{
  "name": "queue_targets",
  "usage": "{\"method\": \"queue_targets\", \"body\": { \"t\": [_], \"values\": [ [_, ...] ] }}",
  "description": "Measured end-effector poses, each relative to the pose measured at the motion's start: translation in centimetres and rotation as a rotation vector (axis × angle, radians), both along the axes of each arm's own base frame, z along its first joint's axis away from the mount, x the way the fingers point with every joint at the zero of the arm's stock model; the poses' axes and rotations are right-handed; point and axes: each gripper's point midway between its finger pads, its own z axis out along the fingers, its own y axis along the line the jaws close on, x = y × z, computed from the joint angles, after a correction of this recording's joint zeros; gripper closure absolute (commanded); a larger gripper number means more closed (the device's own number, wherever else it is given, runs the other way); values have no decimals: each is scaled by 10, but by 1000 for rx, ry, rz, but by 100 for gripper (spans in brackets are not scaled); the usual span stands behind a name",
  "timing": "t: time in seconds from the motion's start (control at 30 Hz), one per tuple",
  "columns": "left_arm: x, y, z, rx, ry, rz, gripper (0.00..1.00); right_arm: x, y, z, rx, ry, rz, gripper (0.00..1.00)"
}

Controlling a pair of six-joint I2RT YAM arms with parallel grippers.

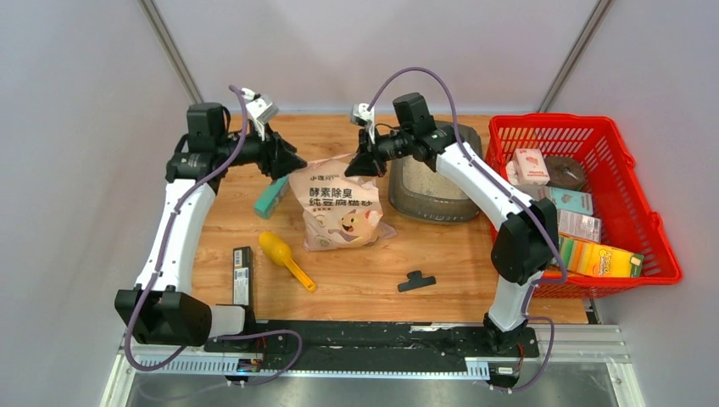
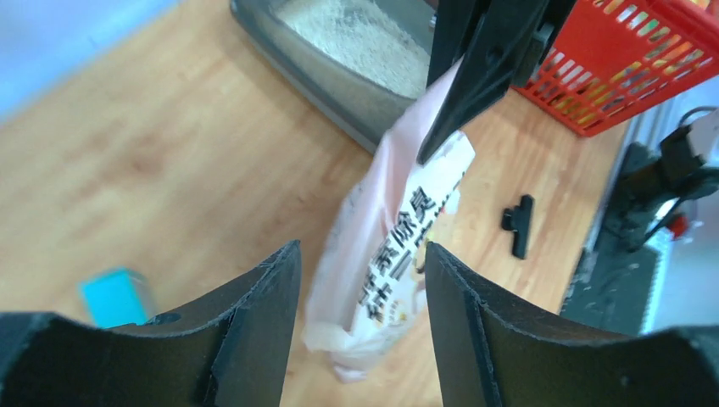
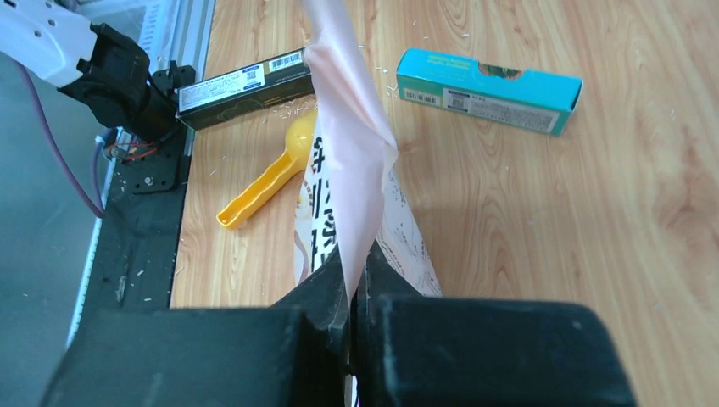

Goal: Fill the litter box with clean litter

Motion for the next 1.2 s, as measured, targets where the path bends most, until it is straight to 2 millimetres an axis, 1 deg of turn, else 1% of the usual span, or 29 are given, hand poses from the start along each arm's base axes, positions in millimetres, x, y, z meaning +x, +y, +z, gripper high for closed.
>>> {"method": "queue_targets", "body": {
  "t": [0.03,0.1,0.17,0.2,0.27,0.4,0.5,0.6,0.67,0.7,0.73,0.8,0.83,0.87,0.9,0.93,0.97,1.0,1.03,1.07,1.2],
  "values": [
    [-1,1,14,46,-77,-28,37,-5,2,5,-1,-32,10,100],
    [-4,1,33,121,-192,-78,36,-11,5,10,-3,-73,25,100],
    [-10,-4,42,199,-287,-150,36,-16,7,13,-8,-106,37,100],
    [-13,-7,41,233,-316,-183,36,-17,7,13,-12,-114,40,100],
    [-24,-17,27,297,-341,-270,36,-16,7,13,-16,-129,43,100],
    [-37,-31,-7,393,-332,-398,36,-15,7,13,-22,-141,38,100],
    [-34,-37,-17,450,-362,-438,37,-18,7,13,-27,-135,43,100],
    [-28,-36,-27,492,-379,-432,40,-19,8,14,-26,-137,46,100],
    [-23,-35,-37,513,-379,-420,45,-19,8,14,-25,-137,46,100],
    [-20,-35,-42,524,-381,-411,51,-18,8,14,-26,-137,45,100],
    [-16,-34,-47,534,-385,-401,67,-19,8,14,-26,-138,46,100],
    [-8,-33,-49,546,-404,-379,85,-19,8,14,-26,-138,46,100],
    [-5,-32,-48,551,-412,-369,97,-19,8,15,-26,-138,46,100],
    [-3,-32,-47,554,-422,-363,100,-19,7,15,-26,-141,44,100],
    [-3,-32,-47,552,-421,-363,100,-18,7,15,-28,-143,40,92],
    [-4,-33,-47,552,-420,-365,100,-17,7,15,-30,-144,38,80],
    [-4,-33,-47,551,-418,-365,100,-16,7,14,-34,-140,30,65],
    [-5,-33,-45,546,-419,-367,100,-14,7,16,-33,-139,17,36],
    [-4,-34,-44,544,-419,-365,100,-11,7,19,-29,-146,-4,28],
    [-5,-34,-43,540,-414,-361,100,-7,6,22,-32,-135,-37,23],
    [-5,-35,-40,525,-396,-339,100,25,-4,46,-27,-147,-229,20]
  ]
}}
